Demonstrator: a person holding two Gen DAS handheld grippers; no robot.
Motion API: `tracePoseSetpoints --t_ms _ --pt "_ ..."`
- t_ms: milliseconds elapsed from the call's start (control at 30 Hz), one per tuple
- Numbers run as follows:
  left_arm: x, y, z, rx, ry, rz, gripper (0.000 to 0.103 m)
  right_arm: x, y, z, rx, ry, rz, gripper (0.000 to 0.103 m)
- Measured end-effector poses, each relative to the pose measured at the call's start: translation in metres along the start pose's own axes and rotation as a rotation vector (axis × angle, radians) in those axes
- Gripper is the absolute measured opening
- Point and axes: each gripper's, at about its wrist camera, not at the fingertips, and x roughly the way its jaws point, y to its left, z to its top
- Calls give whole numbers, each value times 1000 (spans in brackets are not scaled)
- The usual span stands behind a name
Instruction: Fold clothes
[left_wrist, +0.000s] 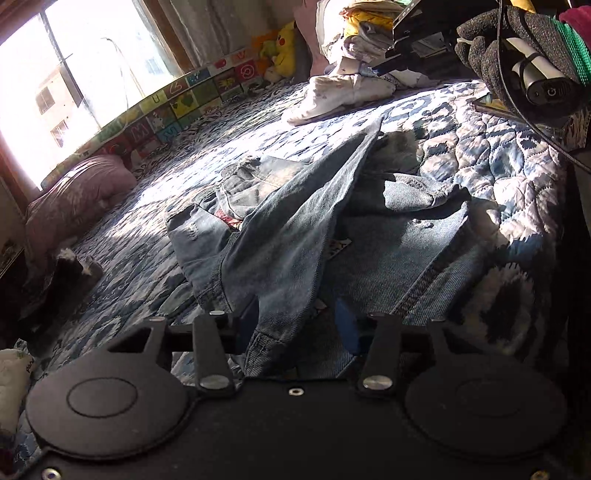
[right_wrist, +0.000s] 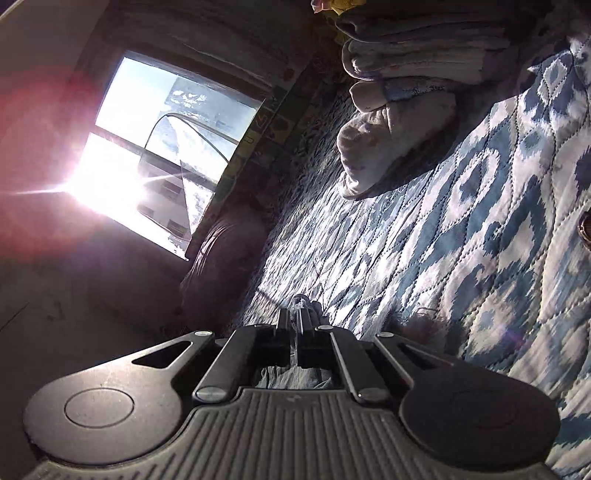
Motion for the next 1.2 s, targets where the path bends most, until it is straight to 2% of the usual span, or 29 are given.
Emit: tracePoseSetpoints --t_ms 67,133,167,200,233,267,333,433,533,567,600,700,800,867,933,1000,1067,1133,1200 --pt "1 -2 -2 16 7 12 39 0 0 -1 -27 16 -50 6" --pt "2 -3 -4 36 31 18 40 3 -9 -5 -6 31 -104 12" --pt "5 -4 -5 51 51 21 39 5 -14 -7 15 40 -129 28" --pt "6 -5 -7 63 68 23 36 9 -19 -10 47 51 -141 53" --pt "6 -4 -9 56 65 15 30 12 -25 -13 78 61 -154 62" --pt "5 -4 -10 48 73 13 16 19 -28 -16 93 64 -166 65" --pt "3 -5 -12 68 74 26 8 31 -28 -17 89 82 -173 65" --pt "-1 -7 -16 66 62 19 4 53 -24 -15 63 100 -206 62" --pt "-2 -7 -19 44 54 13 3 74 -23 -13 60 126 -223 38" --pt "-3 -7 -19 45 53 14 3 78 -21 -13 50 135 -242 19" --pt "-3 -7 -18 45 51 15 3 83 -20 -13 39 143 -261 5" --pt "-3 -5 -18 20 49 7 3 73 1 -10 -3 107 -216 4" --pt "-2 -2 -20 -4 44 -5 2 57 32 1 -55 68 -61 4" --pt "-2 0 -20 -18 43 -13 2 46 47 5 -110 62 -10 4" --pt "-3 1 -19 -24 44 -20 2 31 37 1 -121 47 -60 4" --pt "-4 2 -21 -33 42 -28 2 32 5 -8 -98 108 -216 4" --pt "-5 2 -21 -32 41 -33 2 28 -47 -18 99 155 -263 4" --pt "-7 2 -21 -22 36 -27 2 15 -70 -26 213 112 -192 4" --pt "-11 1 -21 -4 27 -12 3 13 -69 -27 208 96 -187 8"
